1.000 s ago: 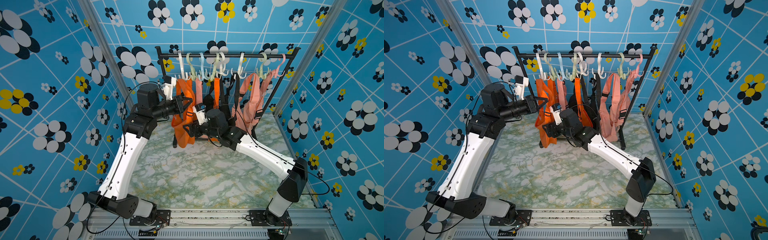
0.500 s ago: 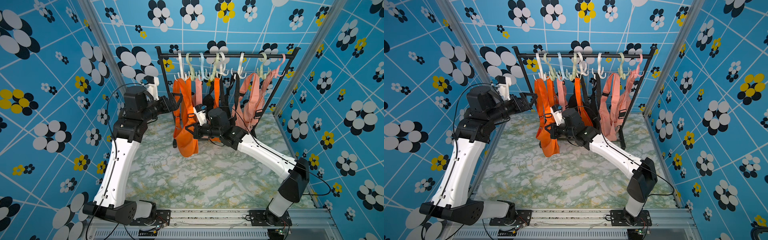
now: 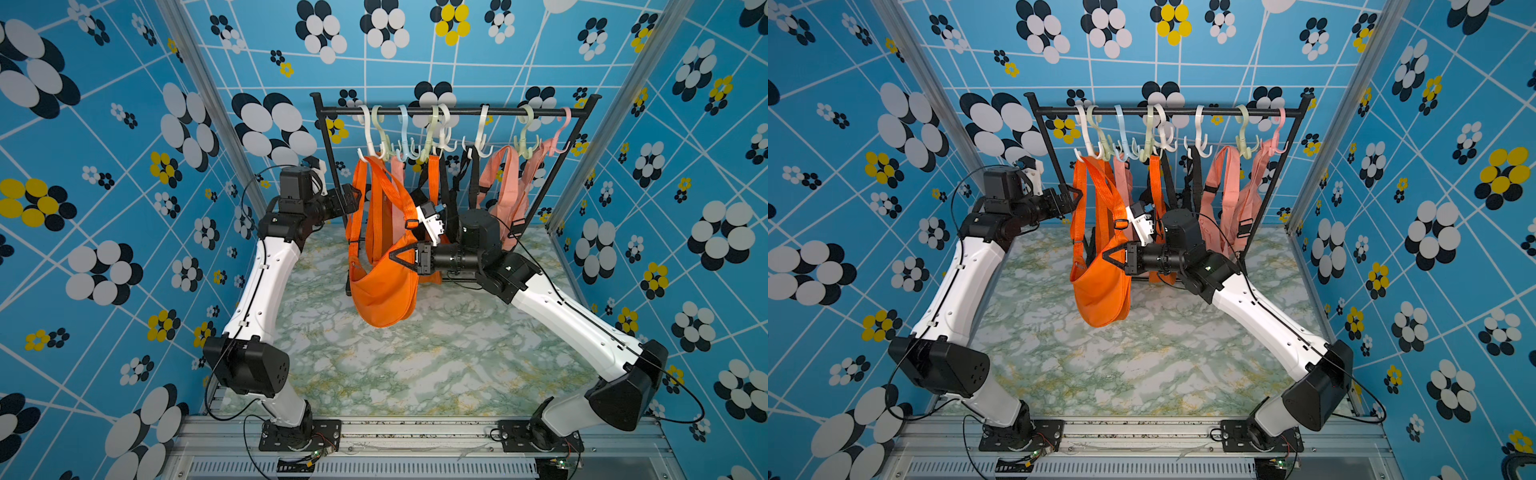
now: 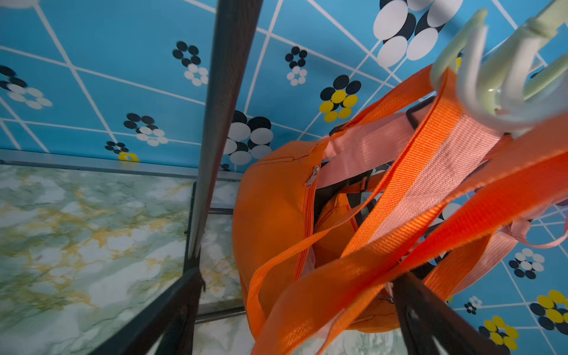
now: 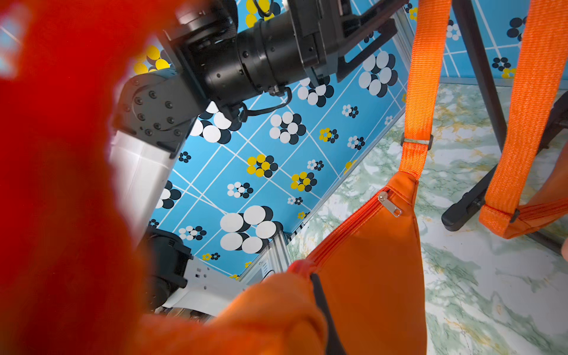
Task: Take the bag off the hook
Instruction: Pick up the bag from the hook.
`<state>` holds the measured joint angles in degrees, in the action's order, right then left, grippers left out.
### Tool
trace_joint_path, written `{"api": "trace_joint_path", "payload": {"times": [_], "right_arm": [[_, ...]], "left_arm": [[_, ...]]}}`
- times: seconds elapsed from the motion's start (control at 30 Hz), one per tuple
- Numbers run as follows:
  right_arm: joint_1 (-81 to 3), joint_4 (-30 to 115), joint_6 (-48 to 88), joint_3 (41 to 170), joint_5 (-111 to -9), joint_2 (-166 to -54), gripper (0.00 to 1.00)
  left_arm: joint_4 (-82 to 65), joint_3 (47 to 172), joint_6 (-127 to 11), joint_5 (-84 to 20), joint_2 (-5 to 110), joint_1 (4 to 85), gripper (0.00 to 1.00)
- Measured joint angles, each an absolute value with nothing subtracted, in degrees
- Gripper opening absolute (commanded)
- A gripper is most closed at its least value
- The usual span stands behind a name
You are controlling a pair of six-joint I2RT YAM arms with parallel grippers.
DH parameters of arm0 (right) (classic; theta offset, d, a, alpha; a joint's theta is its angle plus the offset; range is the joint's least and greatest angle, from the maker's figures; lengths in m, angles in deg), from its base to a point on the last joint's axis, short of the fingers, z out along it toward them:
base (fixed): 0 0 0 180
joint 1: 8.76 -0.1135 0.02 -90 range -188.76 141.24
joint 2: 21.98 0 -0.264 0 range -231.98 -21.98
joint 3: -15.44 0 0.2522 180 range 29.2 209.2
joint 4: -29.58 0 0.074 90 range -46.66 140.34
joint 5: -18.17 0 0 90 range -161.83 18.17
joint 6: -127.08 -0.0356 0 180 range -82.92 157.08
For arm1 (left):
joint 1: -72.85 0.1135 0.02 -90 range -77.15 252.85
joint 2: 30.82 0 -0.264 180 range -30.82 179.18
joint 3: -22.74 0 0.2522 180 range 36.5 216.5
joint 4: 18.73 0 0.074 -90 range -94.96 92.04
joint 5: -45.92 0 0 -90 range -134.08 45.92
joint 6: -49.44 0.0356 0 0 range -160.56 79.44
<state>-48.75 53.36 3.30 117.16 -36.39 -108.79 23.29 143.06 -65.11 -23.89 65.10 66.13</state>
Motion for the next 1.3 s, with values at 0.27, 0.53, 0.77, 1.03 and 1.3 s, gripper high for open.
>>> {"api": "trace_joint_path", "payload": {"times": [0.27,0.53,0.77,1.03,1.3], "right_arm": [[-46.6,52.5,0.6,115.0,-35.0,-108.7,0.00],[-46.1,51.8,0.0,115.0,-34.8,-108.3,0.00],[-46.1,51.7,-0.7,115.0,-33.7,-107.1,0.00],[-44.6,51.9,-1.2,114.3,-32.3,-103.7,0.00],[-43.9,52.1,-1.4,113.1,-30.9,-102.1,0.00]], "left_arm": [[18.1,144.1,-68.0,-17.3,65.9,66.0,0.67],[17.6,147.3,-67.7,-15.6,68.1,65.2,0.14],[21.9,153.2,-64.9,-18.2,70.3,64.8,0.84],[26.9,154.4,-57.8,-28.3,70.2,62.0,0.99],[30.3,163.5,-55.1,-28.9,74.4,60.7,0.13]]}}
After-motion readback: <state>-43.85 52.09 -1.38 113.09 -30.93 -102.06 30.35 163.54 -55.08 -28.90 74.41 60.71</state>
